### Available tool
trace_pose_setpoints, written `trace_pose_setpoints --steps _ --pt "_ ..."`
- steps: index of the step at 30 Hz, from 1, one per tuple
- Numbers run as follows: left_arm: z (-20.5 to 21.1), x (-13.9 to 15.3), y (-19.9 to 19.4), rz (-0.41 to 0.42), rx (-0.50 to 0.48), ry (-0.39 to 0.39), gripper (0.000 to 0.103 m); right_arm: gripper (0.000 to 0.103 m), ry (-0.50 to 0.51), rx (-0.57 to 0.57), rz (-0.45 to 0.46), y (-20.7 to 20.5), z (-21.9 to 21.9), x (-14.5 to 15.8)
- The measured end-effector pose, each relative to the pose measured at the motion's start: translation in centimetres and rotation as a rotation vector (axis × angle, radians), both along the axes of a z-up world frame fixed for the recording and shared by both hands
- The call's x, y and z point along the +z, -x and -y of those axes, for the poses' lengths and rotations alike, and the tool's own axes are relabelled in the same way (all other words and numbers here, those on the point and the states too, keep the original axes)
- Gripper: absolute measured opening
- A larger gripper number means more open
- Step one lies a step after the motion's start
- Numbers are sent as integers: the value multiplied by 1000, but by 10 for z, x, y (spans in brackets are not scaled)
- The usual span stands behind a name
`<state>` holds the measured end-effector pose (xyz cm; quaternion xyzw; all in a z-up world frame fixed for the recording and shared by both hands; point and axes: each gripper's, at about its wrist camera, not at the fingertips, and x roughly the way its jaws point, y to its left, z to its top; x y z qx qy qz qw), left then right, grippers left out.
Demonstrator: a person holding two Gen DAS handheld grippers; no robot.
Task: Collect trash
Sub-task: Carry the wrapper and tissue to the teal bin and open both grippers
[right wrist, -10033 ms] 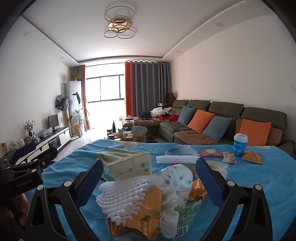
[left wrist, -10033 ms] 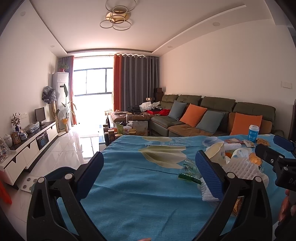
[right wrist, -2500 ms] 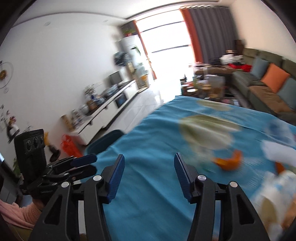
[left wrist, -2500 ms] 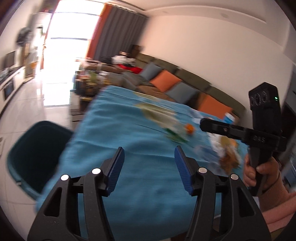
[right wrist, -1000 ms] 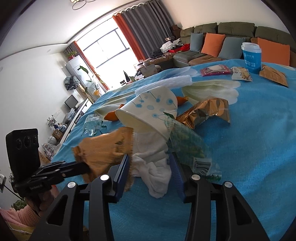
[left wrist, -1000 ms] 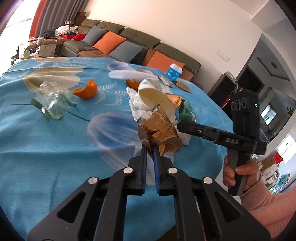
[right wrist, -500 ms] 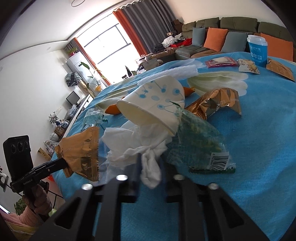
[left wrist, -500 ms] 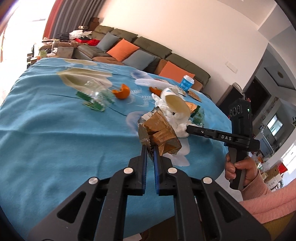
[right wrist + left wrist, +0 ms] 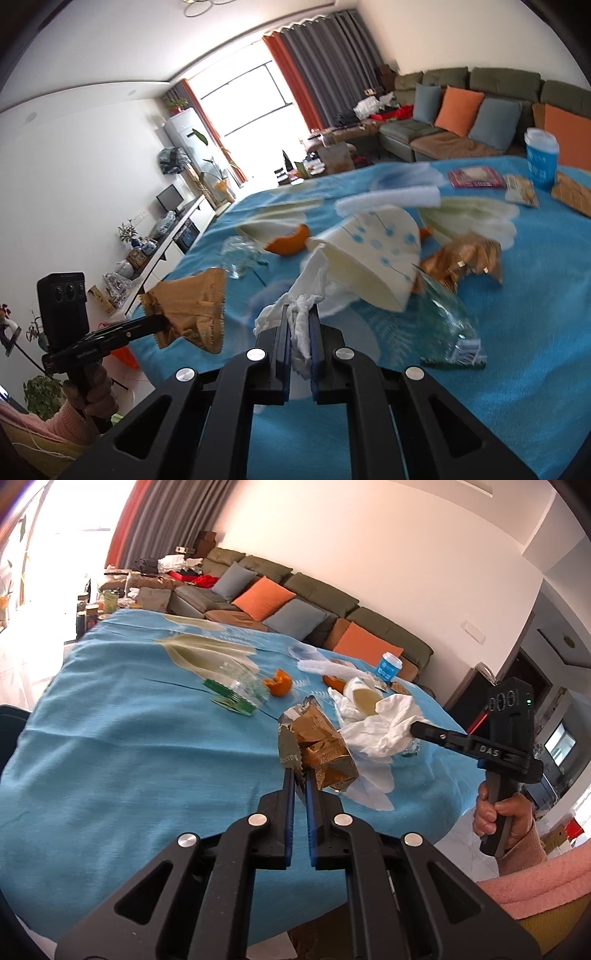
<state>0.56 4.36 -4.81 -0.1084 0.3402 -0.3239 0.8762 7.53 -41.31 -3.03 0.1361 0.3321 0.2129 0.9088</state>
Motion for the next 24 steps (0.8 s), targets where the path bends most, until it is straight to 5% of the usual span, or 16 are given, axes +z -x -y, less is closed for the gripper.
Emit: trace_pose_setpoints --steps 24 --pt "-71 26 34 56 176 2 6 7 -50 231 70 -28 -91 27"
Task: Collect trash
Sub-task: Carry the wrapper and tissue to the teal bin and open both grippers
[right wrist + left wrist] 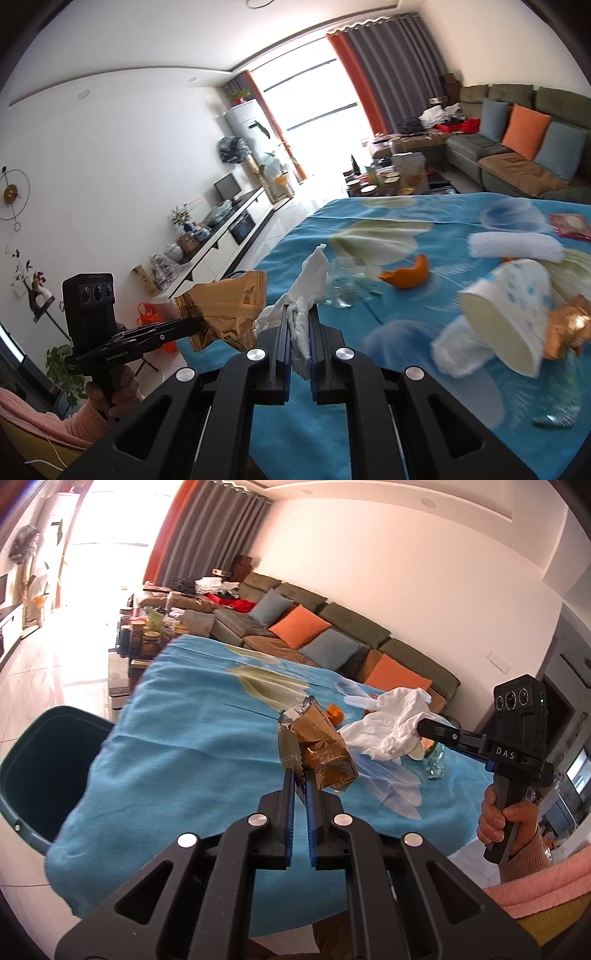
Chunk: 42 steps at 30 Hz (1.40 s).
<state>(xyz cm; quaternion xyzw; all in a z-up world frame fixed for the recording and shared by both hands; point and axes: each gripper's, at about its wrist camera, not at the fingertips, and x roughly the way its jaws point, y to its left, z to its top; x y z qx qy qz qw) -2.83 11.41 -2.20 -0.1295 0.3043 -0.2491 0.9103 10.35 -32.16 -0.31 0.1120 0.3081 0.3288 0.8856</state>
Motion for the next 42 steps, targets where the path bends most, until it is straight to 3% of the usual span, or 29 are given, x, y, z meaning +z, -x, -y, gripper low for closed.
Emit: trace_pose_setpoints --steps 23,42 --pt "-100 7 22 10 264 -5 6 7 29 228 4 -52 -120 3" --pt "-166 -9 18 -36 433 -14 6 7 66 332 -24 -86 -195 -2"
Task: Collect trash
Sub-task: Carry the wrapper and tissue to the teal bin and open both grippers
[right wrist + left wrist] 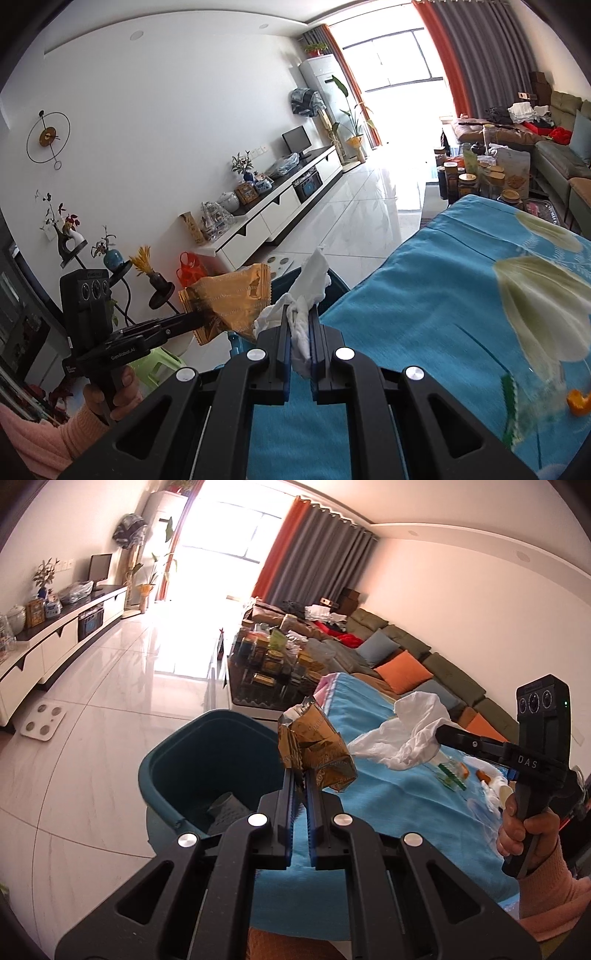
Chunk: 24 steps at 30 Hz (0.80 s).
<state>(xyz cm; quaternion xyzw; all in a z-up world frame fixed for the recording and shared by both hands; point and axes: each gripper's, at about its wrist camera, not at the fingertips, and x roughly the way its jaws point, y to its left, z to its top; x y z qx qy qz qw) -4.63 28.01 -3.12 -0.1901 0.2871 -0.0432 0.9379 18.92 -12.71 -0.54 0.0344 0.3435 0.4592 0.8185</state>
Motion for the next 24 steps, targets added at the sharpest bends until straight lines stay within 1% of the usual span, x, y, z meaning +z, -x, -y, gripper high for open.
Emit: trace_pose_setpoints --steps 11,24 --pt "-19 -19 -8 -51 44 9 6 7 25 28 -26 -9 -32 -7" --pt "-26 -38 -23 -108 81 16 6 7 88 53 -61 -24 -71 -21"
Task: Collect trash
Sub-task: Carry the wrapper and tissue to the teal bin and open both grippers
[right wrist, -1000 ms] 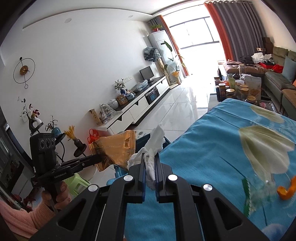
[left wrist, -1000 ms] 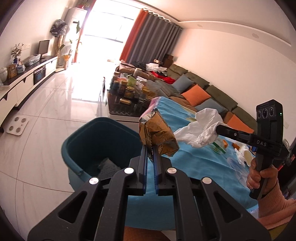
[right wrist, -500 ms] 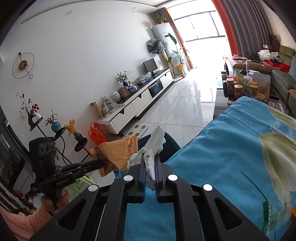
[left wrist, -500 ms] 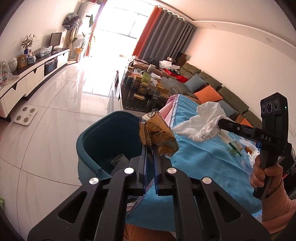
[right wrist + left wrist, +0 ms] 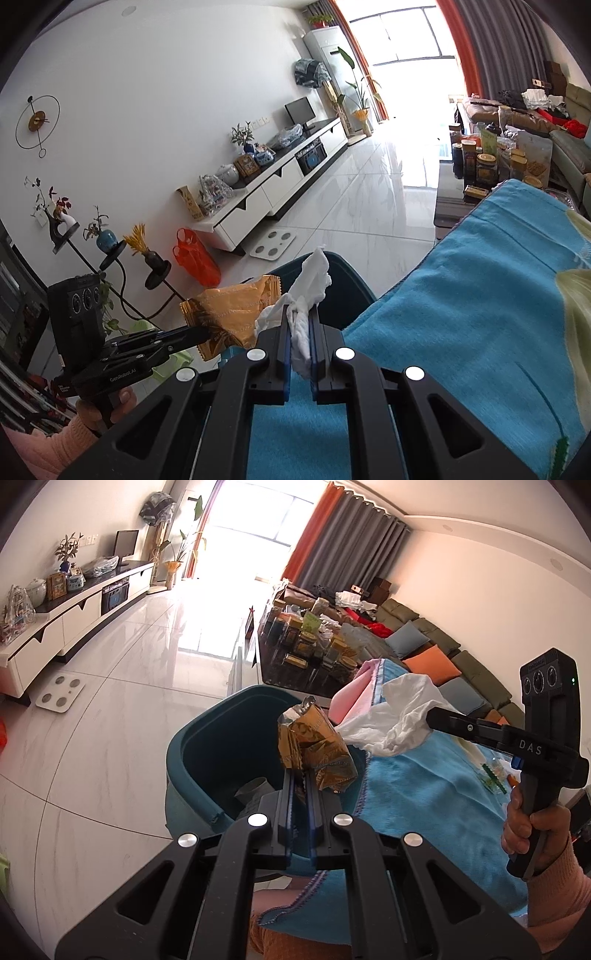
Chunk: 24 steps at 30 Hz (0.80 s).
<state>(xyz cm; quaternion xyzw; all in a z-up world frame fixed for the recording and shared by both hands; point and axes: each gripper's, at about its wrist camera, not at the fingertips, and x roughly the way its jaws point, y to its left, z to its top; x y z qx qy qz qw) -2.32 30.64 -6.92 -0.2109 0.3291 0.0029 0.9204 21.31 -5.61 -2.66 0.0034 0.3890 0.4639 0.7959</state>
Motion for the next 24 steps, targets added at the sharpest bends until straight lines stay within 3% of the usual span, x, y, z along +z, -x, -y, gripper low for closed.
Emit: trace_pose_setpoints --steps 24 --pt "-5 -33 -40 -108 48 6 8 11 131 39 -72 -13 -52 -29"
